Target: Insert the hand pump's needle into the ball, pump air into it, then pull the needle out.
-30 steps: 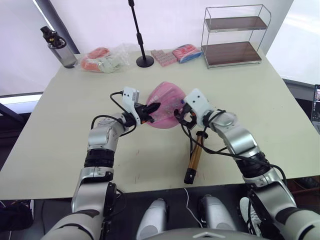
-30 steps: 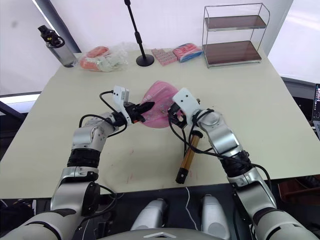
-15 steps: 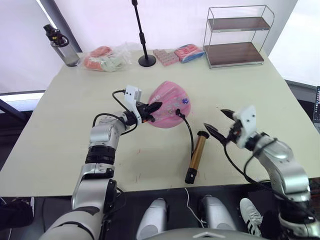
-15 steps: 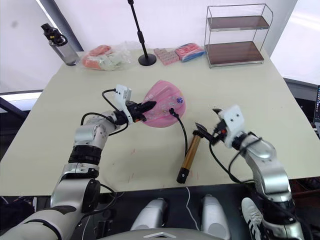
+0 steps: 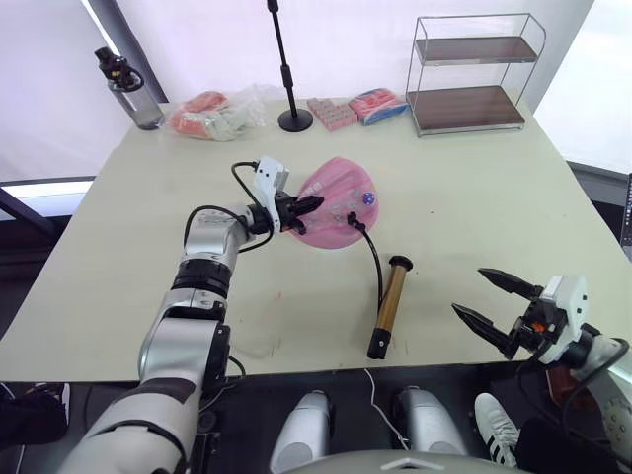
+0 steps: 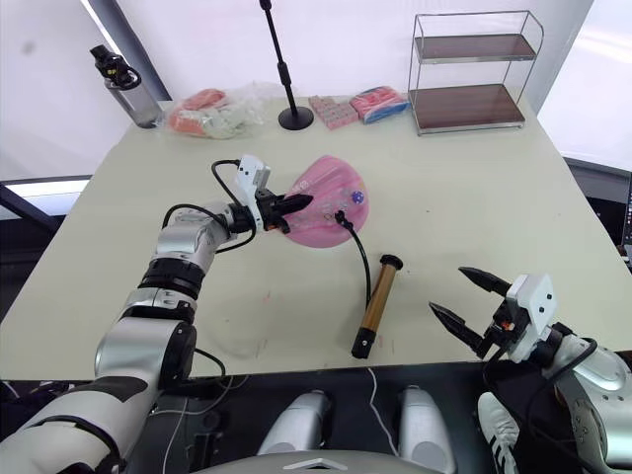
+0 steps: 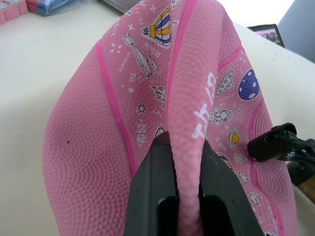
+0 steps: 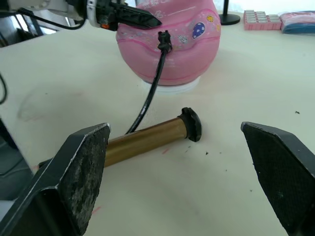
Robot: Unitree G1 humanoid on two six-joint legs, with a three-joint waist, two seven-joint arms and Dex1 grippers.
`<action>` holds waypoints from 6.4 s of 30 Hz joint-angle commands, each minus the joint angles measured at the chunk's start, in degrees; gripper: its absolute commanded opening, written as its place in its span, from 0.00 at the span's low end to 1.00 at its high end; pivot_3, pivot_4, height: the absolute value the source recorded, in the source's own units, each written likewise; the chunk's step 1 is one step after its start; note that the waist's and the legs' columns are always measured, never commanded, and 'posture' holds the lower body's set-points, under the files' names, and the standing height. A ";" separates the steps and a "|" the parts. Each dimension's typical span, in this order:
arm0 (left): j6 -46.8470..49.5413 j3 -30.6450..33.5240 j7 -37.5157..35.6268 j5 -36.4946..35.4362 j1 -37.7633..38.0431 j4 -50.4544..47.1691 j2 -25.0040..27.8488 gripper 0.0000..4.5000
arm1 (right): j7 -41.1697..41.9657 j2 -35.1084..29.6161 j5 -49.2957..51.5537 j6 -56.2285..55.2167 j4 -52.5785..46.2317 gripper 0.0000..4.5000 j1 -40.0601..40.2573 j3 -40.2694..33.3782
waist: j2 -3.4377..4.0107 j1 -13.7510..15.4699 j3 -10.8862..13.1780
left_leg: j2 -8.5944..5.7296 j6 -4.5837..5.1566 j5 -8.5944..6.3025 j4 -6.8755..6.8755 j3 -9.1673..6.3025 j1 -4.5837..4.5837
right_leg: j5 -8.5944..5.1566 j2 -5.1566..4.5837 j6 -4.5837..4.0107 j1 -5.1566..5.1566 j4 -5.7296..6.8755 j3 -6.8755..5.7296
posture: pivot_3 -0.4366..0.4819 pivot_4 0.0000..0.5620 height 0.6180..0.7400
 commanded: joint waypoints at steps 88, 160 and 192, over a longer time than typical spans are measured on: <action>67.54 -4.45 37.64 -25.21 34.48 -83.21 -8.78 0.99 | 22.08 -5.15 10.07 -20.78 10.80 1.00 -1.70 -2.56 | -0.22 -0.10 1.61 | -0.04 0.67 -0.05 1.79 0.90 -0.43 | 0.48 0.11 0.16 -0.16 1.13 1.13 | 0.48 0.27 0.93; -3.68 -7.98 3.78 -8.51 36.48 -55.41 -0.66 0.25 | -44.04 13.32 41.34 26.50 -1.16 1.00 -29.55 5.24 | -0.07 -0.48 1.52 | -0.02 1.00 -0.22 2.24 1.24 -0.62 | 0.74 0.25 0.08 -0.40 1.23 1.50 | 0.48 0.27 0.93; -3.22 -9.30 -0.71 -8.37 38.20 -56.53 -2.03 0.25 | -46.47 16.64 42.57 28.27 -0.19 1.00 -33.42 8.36 | -0.06 -0.70 1.52 | 0.02 1.06 -0.25 2.24 1.25 -0.62 | 0.70 0.33 0.15 -0.42 1.21 1.53 | 0.48 0.27 0.93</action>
